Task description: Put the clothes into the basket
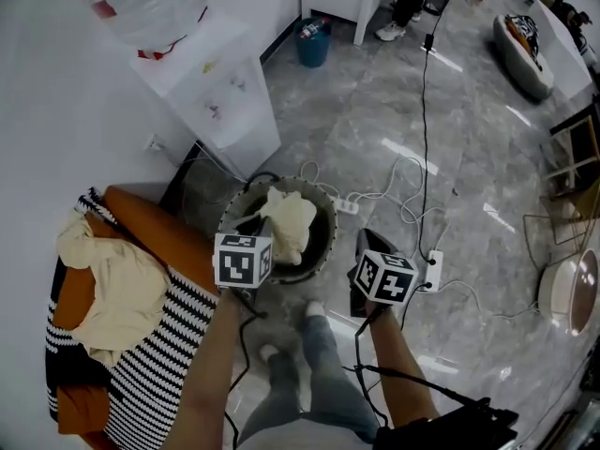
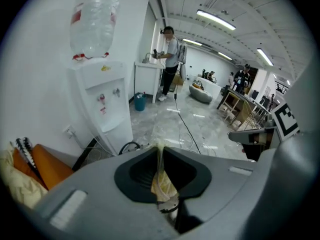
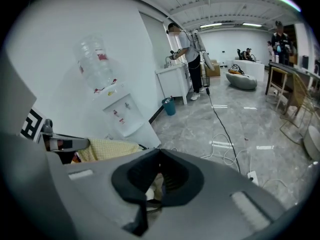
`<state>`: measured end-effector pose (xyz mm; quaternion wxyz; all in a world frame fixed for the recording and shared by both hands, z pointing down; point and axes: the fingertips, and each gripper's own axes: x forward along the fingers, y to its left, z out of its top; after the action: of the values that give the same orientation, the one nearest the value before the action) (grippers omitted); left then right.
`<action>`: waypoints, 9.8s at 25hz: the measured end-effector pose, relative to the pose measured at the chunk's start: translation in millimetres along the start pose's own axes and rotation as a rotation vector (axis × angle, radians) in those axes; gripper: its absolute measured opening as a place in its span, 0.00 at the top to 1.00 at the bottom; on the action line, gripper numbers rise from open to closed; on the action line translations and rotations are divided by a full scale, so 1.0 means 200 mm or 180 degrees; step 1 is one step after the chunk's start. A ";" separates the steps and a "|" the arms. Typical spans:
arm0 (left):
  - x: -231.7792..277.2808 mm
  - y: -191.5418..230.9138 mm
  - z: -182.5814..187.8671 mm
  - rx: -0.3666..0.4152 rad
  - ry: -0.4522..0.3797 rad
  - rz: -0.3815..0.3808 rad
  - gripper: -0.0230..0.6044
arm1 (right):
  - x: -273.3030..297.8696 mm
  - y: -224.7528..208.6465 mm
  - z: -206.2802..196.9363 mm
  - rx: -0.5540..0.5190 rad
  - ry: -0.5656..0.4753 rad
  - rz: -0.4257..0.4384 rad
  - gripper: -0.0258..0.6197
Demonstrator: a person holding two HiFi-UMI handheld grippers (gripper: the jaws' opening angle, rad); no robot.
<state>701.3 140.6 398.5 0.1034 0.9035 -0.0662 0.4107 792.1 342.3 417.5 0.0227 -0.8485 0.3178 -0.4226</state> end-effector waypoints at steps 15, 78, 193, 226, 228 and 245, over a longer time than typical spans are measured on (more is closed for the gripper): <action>-0.01 0.25 -0.24 -0.0526 0.0111 0.0223 0.73 | 0.18 0.19 0.00 -0.0209 0.0219 0.0246 0.96; -1.40 1.58 -2.60 -0.3160 -0.0457 0.1915 0.74 | 0.30 2.52 -1.21 -0.2830 0.1108 0.1750 0.96; -2.91 1.71 -0.93 -0.1686 -0.1633 0.3080 0.91 | -0.57 3.09 -0.42 -0.2424 0.0029 0.2674 0.96; -3.09 0.85 0.50 -0.0528 -0.2418 0.3103 0.91 | -0.99 2.43 0.52 -0.2082 -0.0703 0.2773 0.96; -3.07 0.78 0.56 -0.0443 -0.2445 0.3036 0.91 | -1.00 2.36 0.56 -0.2027 -0.0755 0.2712 0.96; -2.77 0.02 1.15 0.0481 -0.2736 0.1829 0.91 | -1.31 1.57 0.80 -0.1361 -0.1271 0.1754 0.96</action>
<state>506.3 100.3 -167.2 -0.1154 0.9408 -0.3182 0.0182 630.9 200.3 34.4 0.0194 -0.7825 0.6035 -0.1518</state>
